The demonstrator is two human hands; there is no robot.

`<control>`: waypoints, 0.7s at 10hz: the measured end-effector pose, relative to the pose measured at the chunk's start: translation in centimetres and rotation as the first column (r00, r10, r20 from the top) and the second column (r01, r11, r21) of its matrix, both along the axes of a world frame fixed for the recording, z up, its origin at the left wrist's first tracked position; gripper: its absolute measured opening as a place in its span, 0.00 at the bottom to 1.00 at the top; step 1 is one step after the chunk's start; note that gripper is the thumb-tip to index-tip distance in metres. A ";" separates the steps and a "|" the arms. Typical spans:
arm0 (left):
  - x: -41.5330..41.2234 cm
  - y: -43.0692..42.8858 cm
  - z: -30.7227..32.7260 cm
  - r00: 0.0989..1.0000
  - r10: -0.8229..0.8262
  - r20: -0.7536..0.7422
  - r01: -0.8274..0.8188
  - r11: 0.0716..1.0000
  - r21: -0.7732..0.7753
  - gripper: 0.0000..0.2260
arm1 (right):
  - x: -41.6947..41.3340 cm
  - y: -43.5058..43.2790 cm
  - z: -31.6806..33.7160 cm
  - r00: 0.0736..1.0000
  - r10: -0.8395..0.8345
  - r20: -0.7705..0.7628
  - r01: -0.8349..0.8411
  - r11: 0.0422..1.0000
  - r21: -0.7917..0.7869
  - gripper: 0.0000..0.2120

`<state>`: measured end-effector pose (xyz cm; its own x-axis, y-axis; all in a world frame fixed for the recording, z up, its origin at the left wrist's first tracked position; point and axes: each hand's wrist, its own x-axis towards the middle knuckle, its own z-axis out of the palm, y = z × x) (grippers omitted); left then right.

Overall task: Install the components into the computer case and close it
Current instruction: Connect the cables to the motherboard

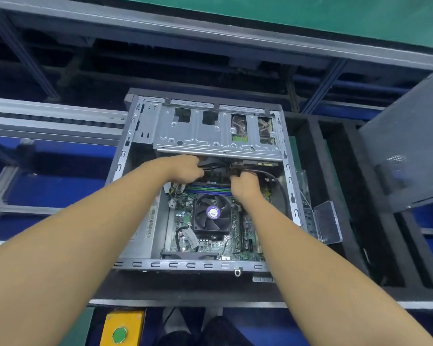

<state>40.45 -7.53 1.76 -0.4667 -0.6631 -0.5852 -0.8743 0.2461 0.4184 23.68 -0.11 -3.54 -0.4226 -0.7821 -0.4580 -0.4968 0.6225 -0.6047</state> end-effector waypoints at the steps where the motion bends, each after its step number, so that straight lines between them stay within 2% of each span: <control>1: -0.6 -0.4 -0.5 0.999 -0.026 0.022 0.027 1.000 -0.007 0.14 | -0.3 -0.2 -0.5 0.998 -0.060 0.004 0.060 0.998 -0.032 0.19; 2: -1.2 -0.6 -0.7 0.998 -0.019 0.059 0.020 1.000 -0.013 0.15 | -0.6 -0.6 -1.0 0.997 -0.050 -0.055 0.050 0.999 -0.006 0.19; 3: -1.1 -1.2 -1.0 0.973 -0.138 0.186 0.142 0.990 -0.005 0.16 | -1.0 -0.8 -1.2 0.994 -0.002 -0.107 0.005 1.000 0.023 0.19; 4: -1.0 -1.4 -1.4 0.989 -0.040 0.142 0.035 0.999 0.040 0.15 | -1.2 -0.8 -1.6 0.981 0.089 -0.170 -0.081 0.995 0.053 0.15; 5: -1.2 -2.2 -2.5 0.991 -0.026 0.129 0.028 1.000 -0.011 0.14 | -0.6 -1.0 -0.7 0.988 0.043 -0.146 -0.029 0.995 0.099 0.15; 7: -0.8 -2.2 -2.6 0.997 0.017 0.081 -0.018 1.000 0.013 0.19 | -0.3 -1.1 0.5 0.962 -0.009 -0.275 0.027 0.998 0.064 0.15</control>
